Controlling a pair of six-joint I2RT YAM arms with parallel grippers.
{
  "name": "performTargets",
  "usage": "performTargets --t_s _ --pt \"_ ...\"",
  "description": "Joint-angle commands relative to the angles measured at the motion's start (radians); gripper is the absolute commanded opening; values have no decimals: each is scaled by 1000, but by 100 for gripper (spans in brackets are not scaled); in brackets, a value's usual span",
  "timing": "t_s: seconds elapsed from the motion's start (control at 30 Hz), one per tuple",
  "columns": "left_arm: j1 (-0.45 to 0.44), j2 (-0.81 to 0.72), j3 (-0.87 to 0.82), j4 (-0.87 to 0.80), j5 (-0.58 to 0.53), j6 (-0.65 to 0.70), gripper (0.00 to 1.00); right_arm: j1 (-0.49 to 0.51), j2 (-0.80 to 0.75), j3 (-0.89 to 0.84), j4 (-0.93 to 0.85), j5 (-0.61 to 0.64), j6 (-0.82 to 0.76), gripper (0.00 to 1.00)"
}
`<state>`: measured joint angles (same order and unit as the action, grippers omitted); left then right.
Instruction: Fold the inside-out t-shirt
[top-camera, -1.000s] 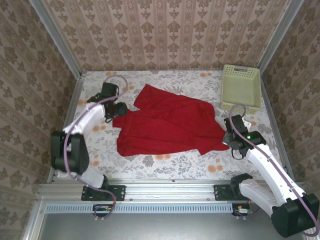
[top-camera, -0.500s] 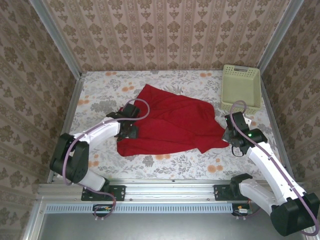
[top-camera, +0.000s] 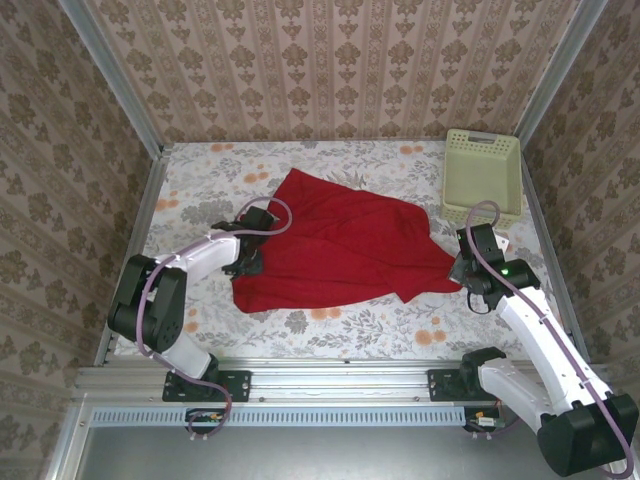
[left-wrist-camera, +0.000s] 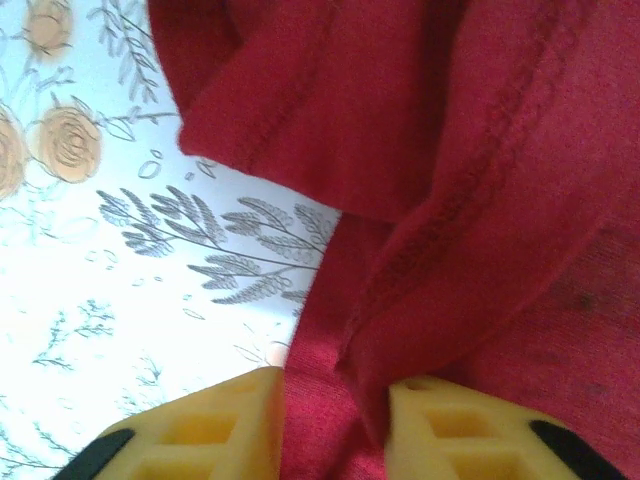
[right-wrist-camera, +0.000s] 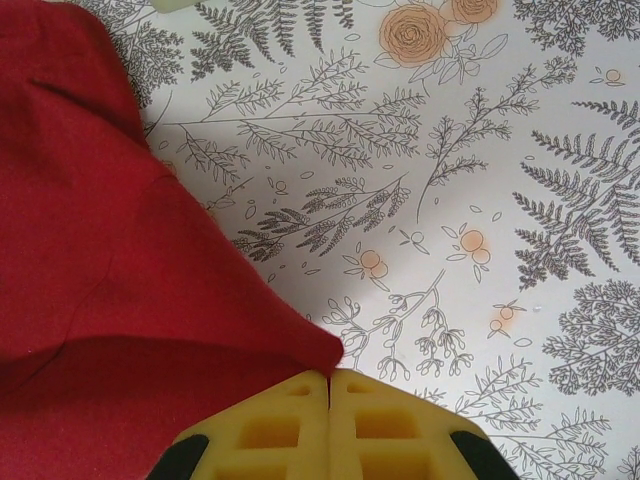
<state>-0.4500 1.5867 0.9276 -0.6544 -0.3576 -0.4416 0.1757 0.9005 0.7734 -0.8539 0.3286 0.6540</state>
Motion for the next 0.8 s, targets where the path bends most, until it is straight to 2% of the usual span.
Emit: performTargets --t_s 0.0,0.13,0.23,0.47,0.63,0.77 --pt "36 -3 22 -16 -27 -2 24 -10 -9 20 -20 -3 -17 0" --pt "50 4 13 12 38 14 16 -15 -12 21 -20 -9 -18 0" --pt "71 8 -6 53 128 17 11 -17 -15 22 -18 -12 -20 0" --pt "167 -24 -23 101 298 18 0 -18 -19 37 -10 -35 -24 0" --pt "215 -201 87 36 388 18 0 -37 -21 145 -27 -57 -51 0" --pt "278 -397 264 -38 439 26 0 -63 -27 328 -72 -63 -95 0"
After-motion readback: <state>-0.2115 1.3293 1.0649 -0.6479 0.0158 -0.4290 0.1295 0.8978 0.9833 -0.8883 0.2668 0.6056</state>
